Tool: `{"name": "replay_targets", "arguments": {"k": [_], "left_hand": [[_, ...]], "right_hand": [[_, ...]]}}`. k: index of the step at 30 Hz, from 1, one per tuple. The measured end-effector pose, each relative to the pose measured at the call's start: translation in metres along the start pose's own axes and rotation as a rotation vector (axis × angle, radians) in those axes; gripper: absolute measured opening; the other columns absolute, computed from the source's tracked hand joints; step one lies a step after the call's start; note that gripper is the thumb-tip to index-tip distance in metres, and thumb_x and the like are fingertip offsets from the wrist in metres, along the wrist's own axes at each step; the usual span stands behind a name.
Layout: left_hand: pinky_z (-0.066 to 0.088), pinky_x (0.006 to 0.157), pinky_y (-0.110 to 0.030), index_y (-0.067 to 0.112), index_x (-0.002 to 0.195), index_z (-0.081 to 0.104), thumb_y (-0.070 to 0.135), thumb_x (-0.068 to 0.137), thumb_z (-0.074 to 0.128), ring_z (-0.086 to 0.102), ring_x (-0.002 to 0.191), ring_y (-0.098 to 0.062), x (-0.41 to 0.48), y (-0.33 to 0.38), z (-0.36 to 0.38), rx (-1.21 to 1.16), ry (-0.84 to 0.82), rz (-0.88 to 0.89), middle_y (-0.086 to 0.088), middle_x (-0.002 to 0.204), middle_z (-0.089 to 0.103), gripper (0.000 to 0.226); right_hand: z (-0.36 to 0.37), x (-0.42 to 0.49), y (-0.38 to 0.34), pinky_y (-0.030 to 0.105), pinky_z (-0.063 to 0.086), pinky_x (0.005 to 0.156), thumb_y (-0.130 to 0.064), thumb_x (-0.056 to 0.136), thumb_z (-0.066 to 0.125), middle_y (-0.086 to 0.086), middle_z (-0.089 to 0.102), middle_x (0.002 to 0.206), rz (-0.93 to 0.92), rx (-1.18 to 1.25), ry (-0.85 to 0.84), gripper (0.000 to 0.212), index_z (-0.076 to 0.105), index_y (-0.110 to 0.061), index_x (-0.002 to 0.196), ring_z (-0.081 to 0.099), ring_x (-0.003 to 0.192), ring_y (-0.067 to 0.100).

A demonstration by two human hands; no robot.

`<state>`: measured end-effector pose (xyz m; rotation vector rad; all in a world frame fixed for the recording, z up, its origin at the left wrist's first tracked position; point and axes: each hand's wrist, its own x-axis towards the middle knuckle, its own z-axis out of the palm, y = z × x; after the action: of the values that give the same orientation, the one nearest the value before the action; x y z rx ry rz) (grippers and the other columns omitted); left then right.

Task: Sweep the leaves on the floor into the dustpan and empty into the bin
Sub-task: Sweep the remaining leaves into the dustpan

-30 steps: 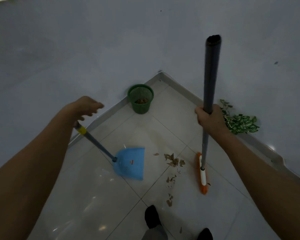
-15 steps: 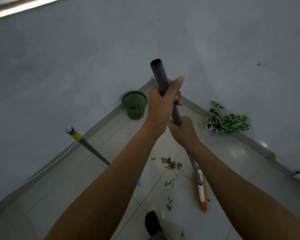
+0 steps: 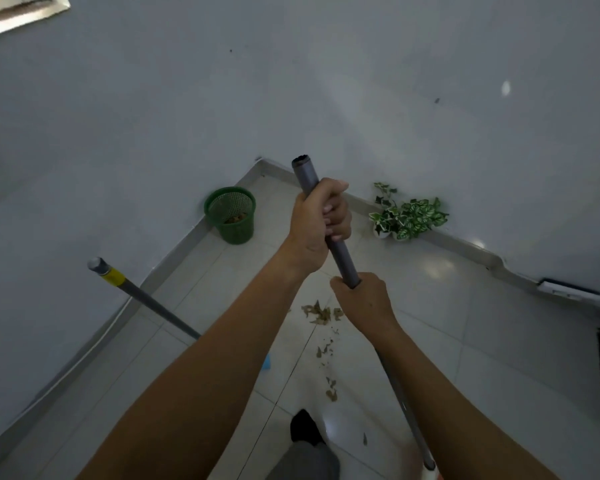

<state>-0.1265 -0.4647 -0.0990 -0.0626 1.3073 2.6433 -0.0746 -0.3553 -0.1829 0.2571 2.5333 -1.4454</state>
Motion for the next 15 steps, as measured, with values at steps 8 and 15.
{"name": "replay_targets", "arguments": {"k": [8, 15], "left_hand": [[0.024, 0.036, -0.015, 0.023, 0.036, 0.031, 0.009, 0.086, 0.037, 0.021, 0.028, -0.007, -0.013, -0.037, 0.010, 0.126, -0.238, -0.257, 0.009, 0.029, 0.025, 0.053], [0.020, 0.036, -0.015, 0.025, 0.035, 0.030, 0.010, 0.084, 0.037, 0.020, 0.026, -0.006, 0.018, -0.022, 0.000, 0.146, -0.291, -0.339, 0.009, 0.029, 0.025, 0.052]], "right_hand": [[-0.010, -0.037, 0.063, 0.019, 0.044, 0.050, -0.027, 0.087, 0.064, 0.004, 0.056, 0.058, -0.054, 0.108, -0.010, 0.026, 0.054, -0.009, 0.070, 0.052, 0.051, 0.011], [0.025, -0.010, 0.075, 0.026, 0.040, 0.047, -0.012, 0.087, 0.058, 0.005, 0.044, 0.047, 0.202, 0.283, -0.075, 0.035, 0.043, -0.011, 0.055, 0.042, 0.043, 0.016]]}}
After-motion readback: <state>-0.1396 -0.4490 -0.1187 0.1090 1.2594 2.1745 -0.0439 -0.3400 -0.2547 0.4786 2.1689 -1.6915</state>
